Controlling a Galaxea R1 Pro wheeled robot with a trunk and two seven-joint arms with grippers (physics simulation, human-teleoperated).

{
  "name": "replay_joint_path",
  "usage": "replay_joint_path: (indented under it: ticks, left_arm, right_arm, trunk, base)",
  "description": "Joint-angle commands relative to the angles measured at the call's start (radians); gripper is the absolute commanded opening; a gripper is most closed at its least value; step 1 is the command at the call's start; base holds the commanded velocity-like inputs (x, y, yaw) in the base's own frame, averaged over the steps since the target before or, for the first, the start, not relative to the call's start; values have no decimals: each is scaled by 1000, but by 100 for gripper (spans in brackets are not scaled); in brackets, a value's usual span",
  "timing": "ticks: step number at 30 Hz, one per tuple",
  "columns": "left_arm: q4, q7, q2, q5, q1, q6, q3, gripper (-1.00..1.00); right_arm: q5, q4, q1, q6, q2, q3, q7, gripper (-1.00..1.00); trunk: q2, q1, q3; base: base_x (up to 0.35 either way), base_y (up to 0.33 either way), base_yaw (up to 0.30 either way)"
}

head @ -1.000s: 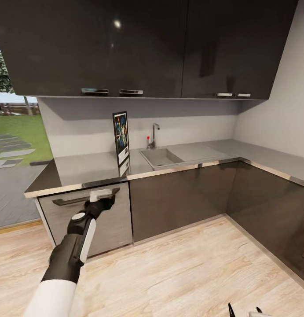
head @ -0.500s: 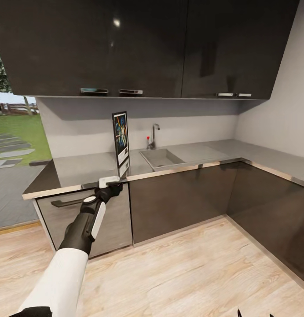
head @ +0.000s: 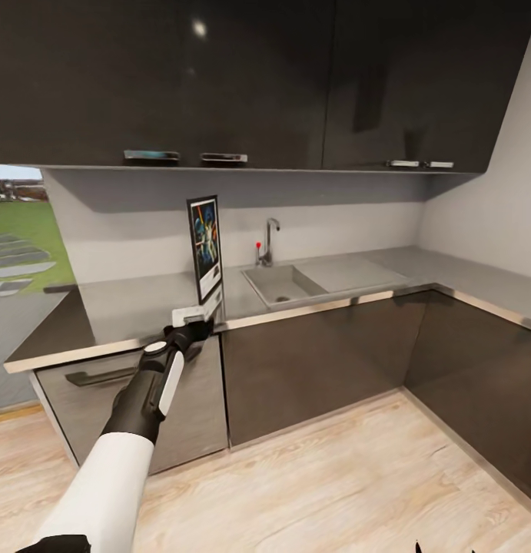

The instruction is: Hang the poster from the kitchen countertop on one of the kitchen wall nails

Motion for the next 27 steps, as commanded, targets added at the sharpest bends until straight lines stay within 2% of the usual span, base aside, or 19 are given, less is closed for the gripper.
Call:
replay_joint_path:
  ticks: [1,19,27]
  left_arm:
    - [-3,1,-1,0,0,5,2,100]
    - [-13,1,1,-3,0,5,10,100]
    - [-13,1,7,-4,0,4,16,100]
  right_arm:
    - [0,-1,0,-1,0,0,-1,100]
    - [1,17,0,-3,0,1,-1,100]
    - [1,18,0,-3,1,1,0,100]
  trunk:
    - [0,1,-1]
    - [0,1,-1]
    - [0,1,-1]
  base:
    - [335,0,0]
    - [333,0,0]
    - [100,32,0]
